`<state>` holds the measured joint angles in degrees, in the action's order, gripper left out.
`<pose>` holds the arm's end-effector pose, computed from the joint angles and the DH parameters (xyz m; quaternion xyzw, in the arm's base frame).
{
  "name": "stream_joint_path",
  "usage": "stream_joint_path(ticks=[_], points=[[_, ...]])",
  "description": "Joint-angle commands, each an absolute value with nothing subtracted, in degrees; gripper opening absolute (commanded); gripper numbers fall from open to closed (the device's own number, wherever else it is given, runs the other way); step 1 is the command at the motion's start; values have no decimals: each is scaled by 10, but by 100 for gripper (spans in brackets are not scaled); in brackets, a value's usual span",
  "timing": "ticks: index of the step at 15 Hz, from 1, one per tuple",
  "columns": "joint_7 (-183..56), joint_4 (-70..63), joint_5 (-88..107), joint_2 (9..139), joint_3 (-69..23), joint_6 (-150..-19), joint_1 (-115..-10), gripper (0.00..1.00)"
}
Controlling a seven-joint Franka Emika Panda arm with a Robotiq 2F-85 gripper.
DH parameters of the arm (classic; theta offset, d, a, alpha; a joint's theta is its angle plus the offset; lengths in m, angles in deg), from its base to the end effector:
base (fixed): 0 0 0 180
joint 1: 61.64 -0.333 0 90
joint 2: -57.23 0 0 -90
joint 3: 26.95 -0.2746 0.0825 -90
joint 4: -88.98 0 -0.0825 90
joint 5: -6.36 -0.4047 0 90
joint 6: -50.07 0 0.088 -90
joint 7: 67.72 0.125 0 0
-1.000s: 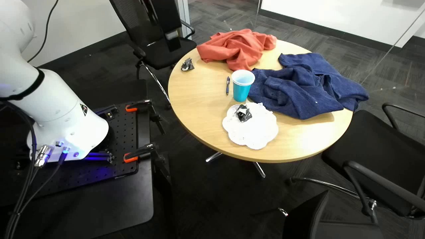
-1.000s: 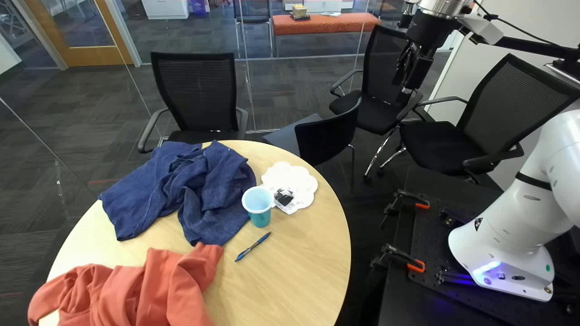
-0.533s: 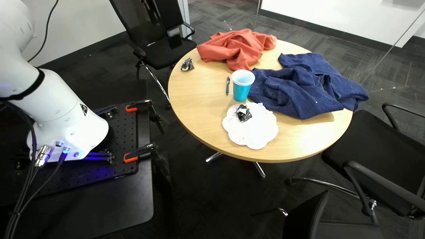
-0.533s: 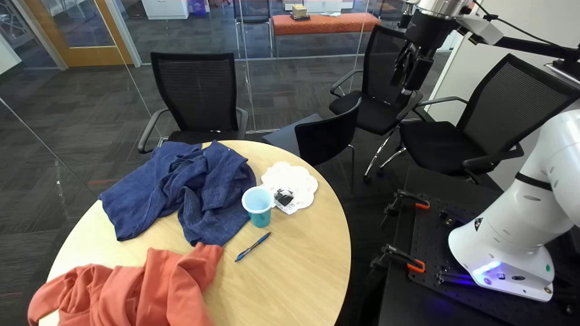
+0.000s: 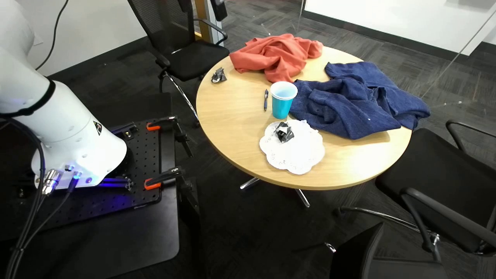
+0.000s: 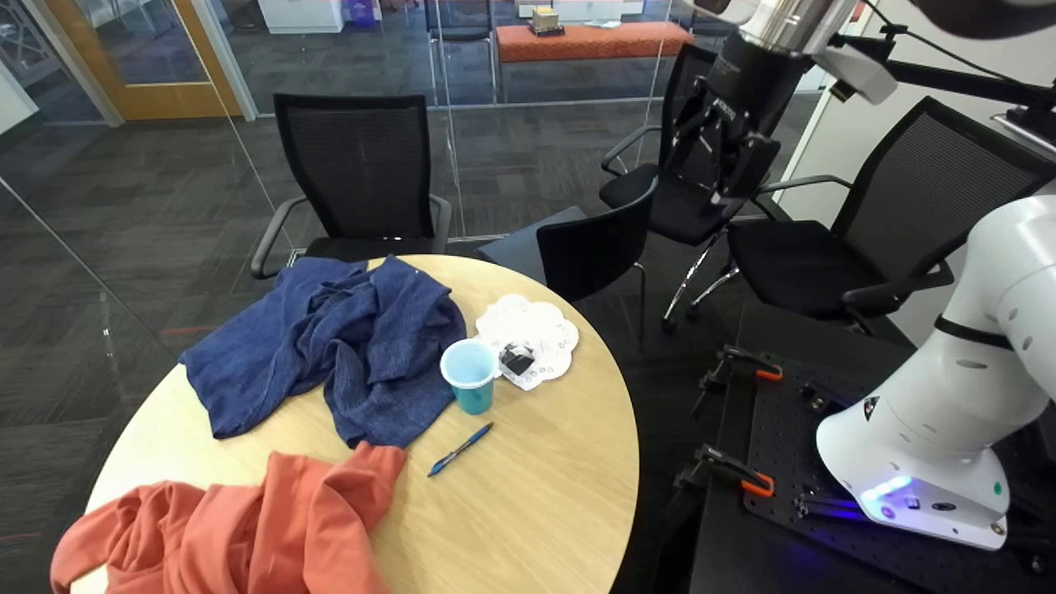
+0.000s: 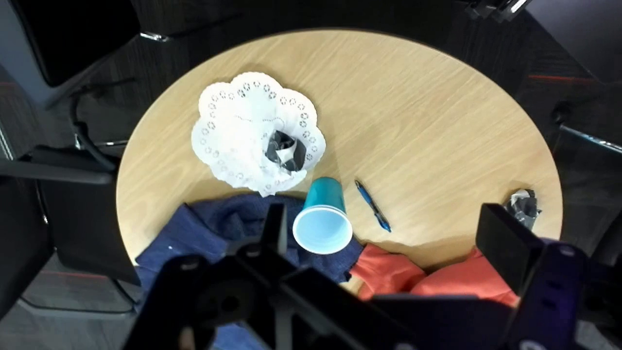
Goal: Take the pen from the table and place it in the blue cup
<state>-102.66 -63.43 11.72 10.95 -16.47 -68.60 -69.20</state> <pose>0.3844 -0.0189 0.4416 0.9442 0.3112 0.1077 0.0102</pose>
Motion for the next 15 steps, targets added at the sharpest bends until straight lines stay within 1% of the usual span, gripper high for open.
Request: stream_joint_path(ticks=[1,5,8,9,15], points=[[-1062,-663,106,106,-180,-756,-737,100],[-1089,-690,86,112,-188,-831,-792,100],[-1105,-701,68,121,-192,-861,-825,100],[-1089,-692,76,116,-196,-835,-805,100],[-1088,-694,75,117,-197,-837,-806,100]])
